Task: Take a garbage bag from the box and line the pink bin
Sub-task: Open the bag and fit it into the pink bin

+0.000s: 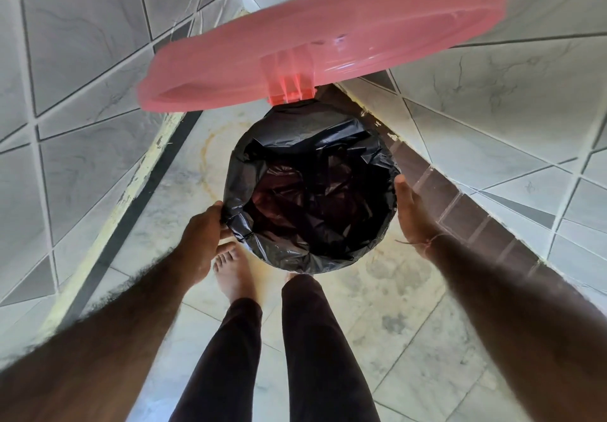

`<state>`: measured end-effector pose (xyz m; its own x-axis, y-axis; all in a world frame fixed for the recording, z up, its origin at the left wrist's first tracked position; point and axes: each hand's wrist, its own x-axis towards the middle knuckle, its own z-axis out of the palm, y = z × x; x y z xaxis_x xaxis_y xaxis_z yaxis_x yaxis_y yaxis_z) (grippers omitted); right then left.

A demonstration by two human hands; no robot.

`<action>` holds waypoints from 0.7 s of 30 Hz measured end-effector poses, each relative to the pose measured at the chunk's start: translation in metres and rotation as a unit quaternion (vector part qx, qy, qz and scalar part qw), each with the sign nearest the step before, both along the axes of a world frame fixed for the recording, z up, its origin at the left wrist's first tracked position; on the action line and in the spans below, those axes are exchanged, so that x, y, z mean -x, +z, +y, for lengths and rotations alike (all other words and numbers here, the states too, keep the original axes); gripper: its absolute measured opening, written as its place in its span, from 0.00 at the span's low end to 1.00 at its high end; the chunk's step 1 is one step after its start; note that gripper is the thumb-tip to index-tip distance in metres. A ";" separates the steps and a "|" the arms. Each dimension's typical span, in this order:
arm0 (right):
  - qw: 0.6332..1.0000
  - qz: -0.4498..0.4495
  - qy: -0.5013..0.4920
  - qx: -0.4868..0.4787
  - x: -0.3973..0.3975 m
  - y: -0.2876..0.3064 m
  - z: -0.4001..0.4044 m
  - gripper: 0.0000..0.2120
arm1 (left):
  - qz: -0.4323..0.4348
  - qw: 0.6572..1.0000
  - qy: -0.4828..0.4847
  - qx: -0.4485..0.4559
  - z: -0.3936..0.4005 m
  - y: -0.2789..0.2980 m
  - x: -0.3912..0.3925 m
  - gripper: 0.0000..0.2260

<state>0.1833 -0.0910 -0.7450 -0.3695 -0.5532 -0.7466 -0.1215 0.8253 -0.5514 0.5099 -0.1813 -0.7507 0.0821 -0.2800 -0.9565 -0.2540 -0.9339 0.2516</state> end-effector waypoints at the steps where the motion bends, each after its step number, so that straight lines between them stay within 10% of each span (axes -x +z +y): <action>1: 0.992 -0.071 -0.106 -0.021 -0.011 0.000 0.003 0.31 | -0.006 1.000 0.020 -0.007 0.003 0.001 0.001 0.15; 7: 0.874 -0.241 -0.406 -0.112 -0.055 -0.011 0.032 0.37 | 0.006 0.988 0.141 -0.067 0.016 0.002 0.002 0.13; 14: 0.950 0.049 -0.296 -0.090 -0.035 0.039 0.007 0.23 | -0.018 0.994 0.096 0.045 -0.037 0.047 -0.020 0.14; 21: 0.905 -0.225 -0.357 0.048 0.024 0.131 -0.103 0.33 | 0.092 0.975 0.170 0.106 -0.124 0.123 0.008 0.16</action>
